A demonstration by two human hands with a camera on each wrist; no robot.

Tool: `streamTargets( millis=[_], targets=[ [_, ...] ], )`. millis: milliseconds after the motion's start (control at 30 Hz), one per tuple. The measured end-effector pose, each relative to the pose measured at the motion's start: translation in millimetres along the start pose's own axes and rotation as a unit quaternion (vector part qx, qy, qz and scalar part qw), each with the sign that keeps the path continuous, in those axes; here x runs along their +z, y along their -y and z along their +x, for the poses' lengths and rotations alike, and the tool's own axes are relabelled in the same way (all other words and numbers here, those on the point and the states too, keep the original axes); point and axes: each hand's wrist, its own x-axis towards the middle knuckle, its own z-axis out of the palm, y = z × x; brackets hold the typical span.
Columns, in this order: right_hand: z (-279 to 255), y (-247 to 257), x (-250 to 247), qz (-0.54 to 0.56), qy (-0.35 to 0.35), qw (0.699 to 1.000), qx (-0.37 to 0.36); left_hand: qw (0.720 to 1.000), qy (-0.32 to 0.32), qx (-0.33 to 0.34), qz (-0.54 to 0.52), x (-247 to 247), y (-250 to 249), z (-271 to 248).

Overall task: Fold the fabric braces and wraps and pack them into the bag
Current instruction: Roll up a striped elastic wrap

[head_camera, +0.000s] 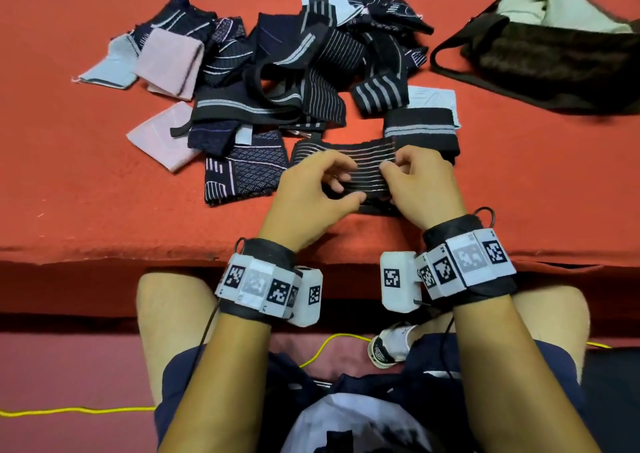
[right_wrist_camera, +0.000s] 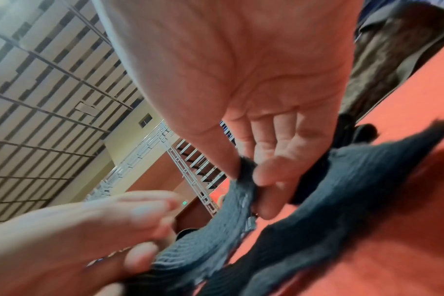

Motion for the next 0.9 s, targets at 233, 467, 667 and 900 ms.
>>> streamTargets(
  millis=[233,467,667,900],
  targets=[
    [1,-19,-2,-0.022,0.024,0.998,0.049,0.993,-0.084,-0.022,0.073,-32,21,1],
    [2,-9,7,0.016,0.075,0.996,0.04,0.994,-0.1,-0.047,0.014,-43,34,-2],
    [1,4,14,0.02,0.126,0.992,0.024,0.987,-0.103,-0.112,0.043,-46,42,4],
    [-1,17,25,0.045,0.135,0.989,0.044,0.992,-0.049,-0.114,0.025,-38,38,7]
  ],
)
